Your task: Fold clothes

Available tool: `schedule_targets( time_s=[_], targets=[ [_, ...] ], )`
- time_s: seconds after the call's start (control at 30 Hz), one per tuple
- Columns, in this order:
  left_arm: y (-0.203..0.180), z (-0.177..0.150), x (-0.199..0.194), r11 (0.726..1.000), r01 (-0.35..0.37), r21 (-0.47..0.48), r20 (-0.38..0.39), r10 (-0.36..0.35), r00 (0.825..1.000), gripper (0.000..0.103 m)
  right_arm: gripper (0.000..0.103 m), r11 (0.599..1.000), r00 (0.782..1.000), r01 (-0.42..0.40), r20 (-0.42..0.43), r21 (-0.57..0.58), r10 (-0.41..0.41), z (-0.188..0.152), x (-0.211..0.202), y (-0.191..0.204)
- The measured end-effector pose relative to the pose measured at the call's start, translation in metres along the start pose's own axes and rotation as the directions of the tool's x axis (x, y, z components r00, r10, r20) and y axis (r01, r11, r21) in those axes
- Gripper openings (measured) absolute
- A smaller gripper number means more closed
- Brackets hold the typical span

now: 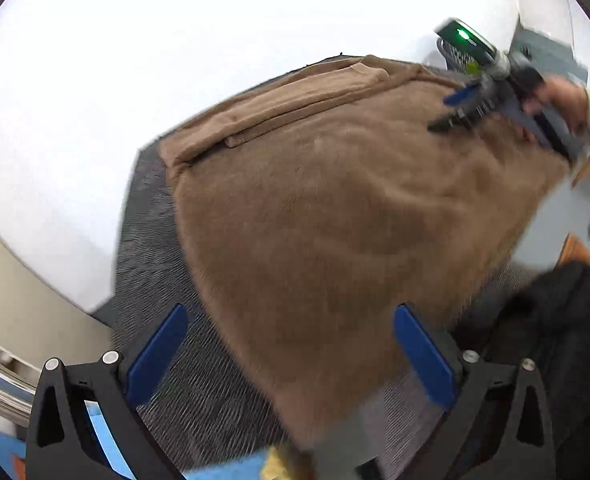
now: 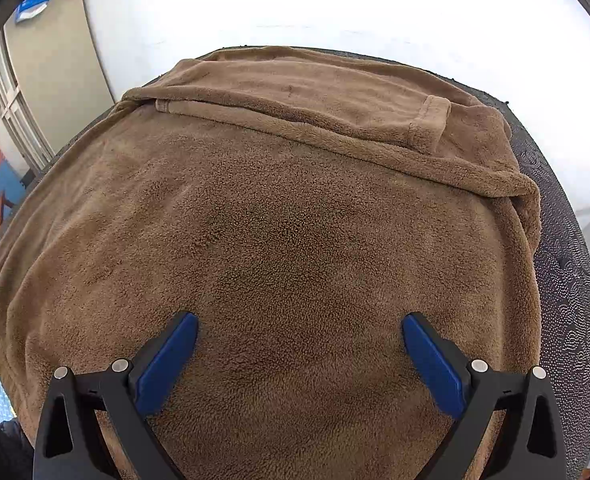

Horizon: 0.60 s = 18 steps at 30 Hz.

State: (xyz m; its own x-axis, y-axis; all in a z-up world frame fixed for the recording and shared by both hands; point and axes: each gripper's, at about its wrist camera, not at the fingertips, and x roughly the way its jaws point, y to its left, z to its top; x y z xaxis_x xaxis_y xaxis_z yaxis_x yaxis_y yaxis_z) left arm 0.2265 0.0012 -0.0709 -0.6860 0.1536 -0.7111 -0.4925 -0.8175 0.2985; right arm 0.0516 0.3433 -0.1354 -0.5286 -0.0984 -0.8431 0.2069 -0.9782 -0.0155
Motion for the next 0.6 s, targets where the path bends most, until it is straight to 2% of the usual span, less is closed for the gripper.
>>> schedule_targets(
  time_s=[0.1, 0.37, 0.6],
  targets=[
    [-0.005, -0.014, -0.014, 1.0, -0.026, 0.015, 0.005, 0.026, 1.0, 0.103, 0.103, 1.0, 1.0, 0.002, 0.001, 0.0, -0.002, 0.0, 0.0, 0.0],
    [-0.015, -0.025, -0.009, 0.99, -0.121, 0.076, -0.007, 0.122, 0.993, 0.103, 0.103, 1.0, 1.0, 0.005, 0.004, 0.001, -0.005, 0.001, 0.001, 0.001],
    [0.002, -0.017, -0.014, 0.999, -0.023, -0.026, -0.004, 0.023, 1.0, 0.102, 0.103, 1.0, 1.0, 0.004, 0.006, 0.002, -0.004, 0.0, 0.0, -0.001]
  ],
)
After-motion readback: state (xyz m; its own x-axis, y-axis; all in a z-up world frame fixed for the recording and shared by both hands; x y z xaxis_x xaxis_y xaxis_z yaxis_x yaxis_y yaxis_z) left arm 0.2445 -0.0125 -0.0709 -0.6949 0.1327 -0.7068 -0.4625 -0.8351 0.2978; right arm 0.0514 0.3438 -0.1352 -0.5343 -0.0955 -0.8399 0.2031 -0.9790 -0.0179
